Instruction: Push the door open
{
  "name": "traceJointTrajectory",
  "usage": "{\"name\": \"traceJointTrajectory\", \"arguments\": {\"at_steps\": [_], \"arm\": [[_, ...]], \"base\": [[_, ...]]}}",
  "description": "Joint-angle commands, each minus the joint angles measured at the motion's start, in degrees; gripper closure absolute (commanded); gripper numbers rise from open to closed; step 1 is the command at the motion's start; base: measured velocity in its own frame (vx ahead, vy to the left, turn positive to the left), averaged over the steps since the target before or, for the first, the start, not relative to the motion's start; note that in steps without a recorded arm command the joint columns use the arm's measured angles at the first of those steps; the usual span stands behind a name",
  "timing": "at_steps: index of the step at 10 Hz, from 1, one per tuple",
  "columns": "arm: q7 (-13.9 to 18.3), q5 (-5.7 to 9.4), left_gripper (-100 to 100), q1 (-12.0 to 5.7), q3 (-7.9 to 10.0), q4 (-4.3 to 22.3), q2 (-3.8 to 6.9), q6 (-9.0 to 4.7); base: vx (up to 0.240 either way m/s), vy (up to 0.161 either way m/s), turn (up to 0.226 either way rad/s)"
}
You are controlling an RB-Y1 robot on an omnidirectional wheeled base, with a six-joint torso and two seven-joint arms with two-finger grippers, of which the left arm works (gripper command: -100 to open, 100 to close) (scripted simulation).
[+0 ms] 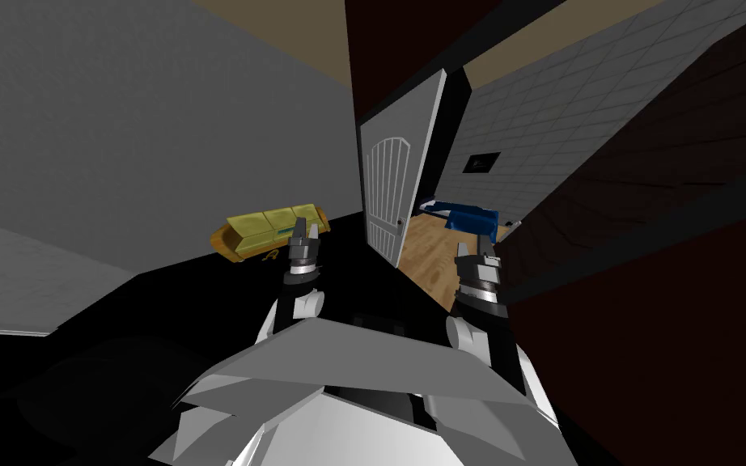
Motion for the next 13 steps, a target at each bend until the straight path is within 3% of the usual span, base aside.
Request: {"name": "traceJointTrajectory", "arguments": {"at_steps": [1,6,7,12,13], "arm": [[0.42,0.17,-100,-1.3,-0.51,2.22,0.42,0.02],[1.62,0.64,-100,-4.99,-1.96,8.37,1.41,0.06],[1.62,0.64,-100,-4.99,-1.96,8.57,1.41,0.06],[3.39,1.35,-100,-10.47,-4.1,17.47,2.56,0.12],[3.39,1.35,-100,-10.47,-4.1,17.98,2.56,0.12]], "base": [[0.136,0.027,-0.067],[0.049,0.004,-0.034],[0.049,0.004,-0.012],[0.074,0.013,-0.05],[0.062,0.016,-0.023]]}}
